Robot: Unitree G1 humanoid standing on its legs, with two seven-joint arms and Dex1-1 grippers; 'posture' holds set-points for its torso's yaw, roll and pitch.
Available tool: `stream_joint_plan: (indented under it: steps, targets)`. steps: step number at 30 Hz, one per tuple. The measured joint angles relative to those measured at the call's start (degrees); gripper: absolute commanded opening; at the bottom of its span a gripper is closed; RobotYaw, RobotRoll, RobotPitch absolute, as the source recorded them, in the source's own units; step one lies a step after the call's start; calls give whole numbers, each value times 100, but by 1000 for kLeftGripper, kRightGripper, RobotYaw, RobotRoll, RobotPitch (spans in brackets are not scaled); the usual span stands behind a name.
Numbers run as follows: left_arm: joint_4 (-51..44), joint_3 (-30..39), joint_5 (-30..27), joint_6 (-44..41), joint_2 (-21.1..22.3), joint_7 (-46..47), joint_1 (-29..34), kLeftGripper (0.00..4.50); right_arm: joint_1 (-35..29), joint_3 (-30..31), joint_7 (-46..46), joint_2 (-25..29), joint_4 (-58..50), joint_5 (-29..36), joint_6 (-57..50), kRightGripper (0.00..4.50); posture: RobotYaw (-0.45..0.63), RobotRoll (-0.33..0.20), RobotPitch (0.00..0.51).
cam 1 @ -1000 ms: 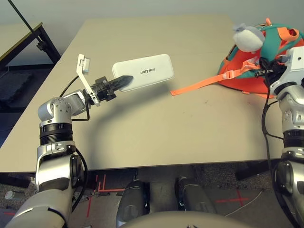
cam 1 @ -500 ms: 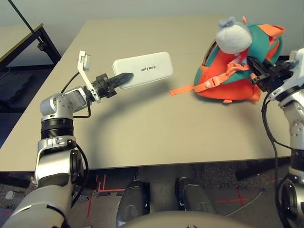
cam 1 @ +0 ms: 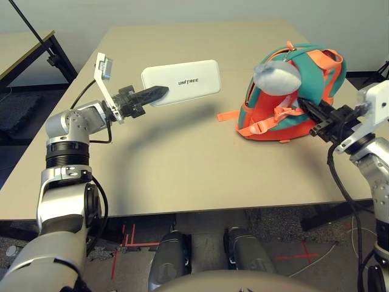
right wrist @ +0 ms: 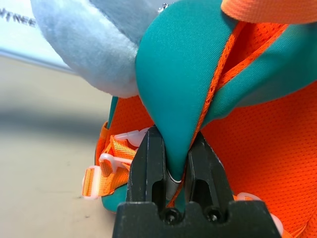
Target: Put the pencil case into the backpack and zip it.
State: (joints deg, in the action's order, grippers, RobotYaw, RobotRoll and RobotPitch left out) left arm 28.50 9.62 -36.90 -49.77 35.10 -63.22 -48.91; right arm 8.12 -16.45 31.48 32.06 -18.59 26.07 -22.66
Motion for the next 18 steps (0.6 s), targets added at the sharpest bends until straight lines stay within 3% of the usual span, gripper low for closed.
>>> stream_joint_plan:
  steps: [10, 18]
  targets:
    - [-323, -752, 406, 402, 291, -911, -495, 1410, -209, 110, 398, 18, 481, -270, 479, 197, -198, 0, 31]
    - [678, -1117, 1087, 1346, 33, -1245, -1256, 1409, -426, 102, 507, 39, 579, -312, 644, 197, -216, 0, 42]
